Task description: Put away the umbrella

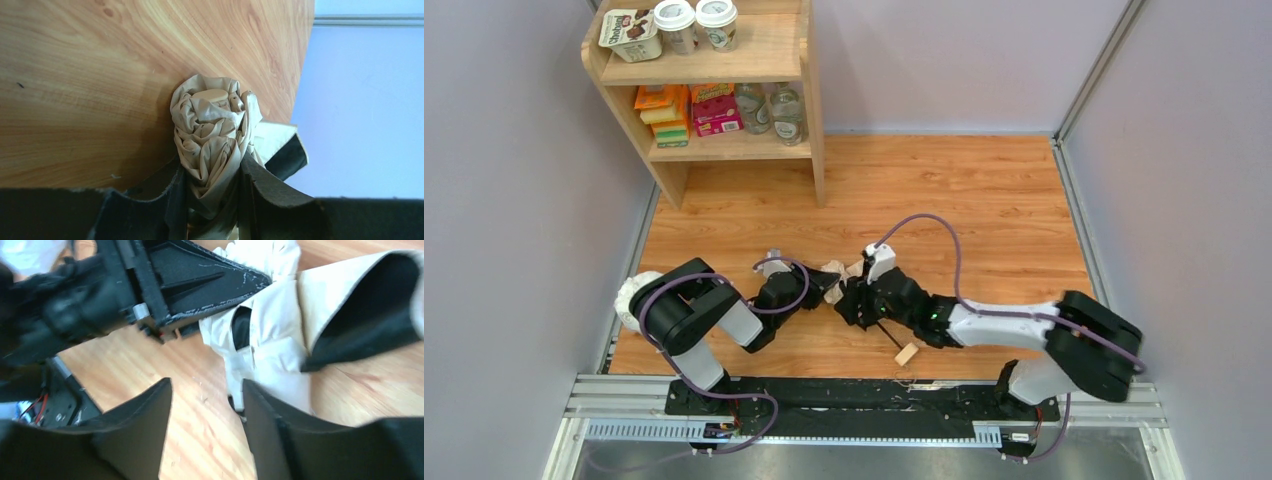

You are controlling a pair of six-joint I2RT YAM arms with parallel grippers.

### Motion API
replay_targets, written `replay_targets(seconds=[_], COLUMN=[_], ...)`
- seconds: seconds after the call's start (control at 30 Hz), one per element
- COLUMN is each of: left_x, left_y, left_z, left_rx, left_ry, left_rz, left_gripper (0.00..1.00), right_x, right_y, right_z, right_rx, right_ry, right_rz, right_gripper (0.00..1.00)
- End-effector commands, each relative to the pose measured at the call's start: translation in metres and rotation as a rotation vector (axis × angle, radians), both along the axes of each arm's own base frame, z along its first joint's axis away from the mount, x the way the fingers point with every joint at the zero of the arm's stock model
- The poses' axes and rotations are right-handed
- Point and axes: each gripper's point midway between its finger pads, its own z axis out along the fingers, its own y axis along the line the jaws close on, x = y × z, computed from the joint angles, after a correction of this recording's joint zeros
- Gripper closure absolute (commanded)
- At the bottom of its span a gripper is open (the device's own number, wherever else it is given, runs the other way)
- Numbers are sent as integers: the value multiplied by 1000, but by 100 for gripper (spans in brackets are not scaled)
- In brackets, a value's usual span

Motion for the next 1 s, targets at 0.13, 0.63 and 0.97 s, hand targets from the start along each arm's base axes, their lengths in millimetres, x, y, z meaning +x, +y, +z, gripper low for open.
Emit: replay_targets(seconds=[0.13,0.63,0.97], left_x=[23,5,-35], left_y=[-10,-24,-30], left_z=[70,265,104], left_rx=[152,827,961], left_ry=[-395,-1319,-1124], left_rz=[-192,-446,-412], left_gripper=[100,100,100], right_x=[13,60,54], right_y=[-98,-211,-211], right_z=[106,169,133], right_rx=[-24,-2,4], right_ry=[-93,-120,-49], right_rz=[-175,-506,-500], right_gripper=[11,6,7])
